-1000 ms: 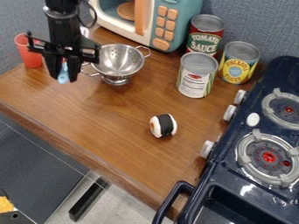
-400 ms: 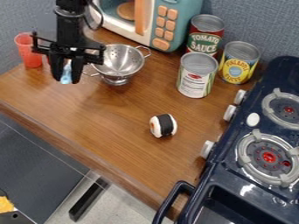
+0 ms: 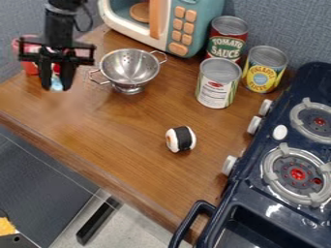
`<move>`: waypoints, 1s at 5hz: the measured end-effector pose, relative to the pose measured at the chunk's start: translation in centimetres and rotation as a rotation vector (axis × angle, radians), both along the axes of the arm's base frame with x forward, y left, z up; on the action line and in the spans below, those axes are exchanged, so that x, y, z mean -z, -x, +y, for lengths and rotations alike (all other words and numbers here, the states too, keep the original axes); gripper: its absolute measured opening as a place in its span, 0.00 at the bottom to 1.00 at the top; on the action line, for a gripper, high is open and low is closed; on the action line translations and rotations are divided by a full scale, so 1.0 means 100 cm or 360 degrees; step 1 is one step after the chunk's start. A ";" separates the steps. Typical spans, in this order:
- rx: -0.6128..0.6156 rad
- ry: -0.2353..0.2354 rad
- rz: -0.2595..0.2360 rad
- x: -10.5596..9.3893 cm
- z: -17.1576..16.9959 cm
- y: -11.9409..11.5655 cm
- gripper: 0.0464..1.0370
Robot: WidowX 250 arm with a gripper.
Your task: Moved the blue spoon
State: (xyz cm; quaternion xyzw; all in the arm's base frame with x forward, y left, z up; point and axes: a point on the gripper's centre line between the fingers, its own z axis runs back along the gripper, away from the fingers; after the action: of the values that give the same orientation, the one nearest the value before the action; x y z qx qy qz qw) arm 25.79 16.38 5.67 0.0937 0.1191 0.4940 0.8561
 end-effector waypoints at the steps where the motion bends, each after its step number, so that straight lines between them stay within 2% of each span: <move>1: 0.0051 -0.0043 0.0184 0.004 -0.005 -0.005 0.28; 2: 0.0465 -0.0024 0.0330 0.009 -0.045 -0.025 0.28; 3: 0.0722 -0.0004 0.0409 0.012 -0.070 -0.031 0.28; 4: 0.0776 0.0101 0.0340 0.017 -0.071 -0.034 0.28; 5: 0.0918 0.0130 0.0319 0.022 -0.077 -0.035 0.28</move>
State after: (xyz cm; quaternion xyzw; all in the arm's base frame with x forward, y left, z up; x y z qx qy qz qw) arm 29.32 8.69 3.46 0.1374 0.1911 0.2138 0.9481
